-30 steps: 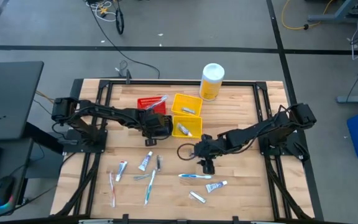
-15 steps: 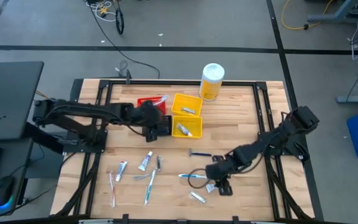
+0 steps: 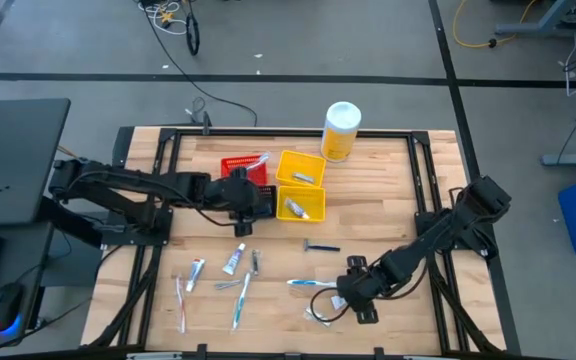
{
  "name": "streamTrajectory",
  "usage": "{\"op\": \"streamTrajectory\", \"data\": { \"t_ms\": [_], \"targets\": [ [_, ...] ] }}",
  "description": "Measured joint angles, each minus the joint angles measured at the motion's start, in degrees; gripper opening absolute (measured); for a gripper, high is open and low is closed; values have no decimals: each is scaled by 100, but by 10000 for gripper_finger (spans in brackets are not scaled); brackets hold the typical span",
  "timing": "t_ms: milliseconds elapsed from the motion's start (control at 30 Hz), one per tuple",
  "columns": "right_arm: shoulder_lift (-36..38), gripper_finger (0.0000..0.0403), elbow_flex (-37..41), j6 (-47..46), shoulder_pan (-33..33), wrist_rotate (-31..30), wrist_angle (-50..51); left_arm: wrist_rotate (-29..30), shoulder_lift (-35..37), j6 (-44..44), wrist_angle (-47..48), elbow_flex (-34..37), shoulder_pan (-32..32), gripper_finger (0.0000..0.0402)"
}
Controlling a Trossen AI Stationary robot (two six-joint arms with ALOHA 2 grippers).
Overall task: Pick & Place Travel size toiletries
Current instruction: Put the white toothpaste into the bottom yellow bin
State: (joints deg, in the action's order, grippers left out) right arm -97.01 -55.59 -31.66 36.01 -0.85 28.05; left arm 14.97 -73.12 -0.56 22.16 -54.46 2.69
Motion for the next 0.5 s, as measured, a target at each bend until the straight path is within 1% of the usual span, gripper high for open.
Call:
{"op": "streamTrajectory", "data": {
  "t_ms": [100, 200, 367, 500],
  "targets": [
    [-172, 263, 0, 15, 4, 38, -5, -1, -2, 103, 1, 0, 5, 103],
    [-326, 254, 0, 63, 4, 241, -4, 3, -2, 108, -5, 0, 4, 103],
    [-495, 220, -26, 132, 2, 257, 18, 1, -2, 120, -23, 0, 4, 103],
    [-501, 181, -20, 236, -7, 231, 39, 1, -2, 128, -23, 0, 3, 103]
  ]
}}
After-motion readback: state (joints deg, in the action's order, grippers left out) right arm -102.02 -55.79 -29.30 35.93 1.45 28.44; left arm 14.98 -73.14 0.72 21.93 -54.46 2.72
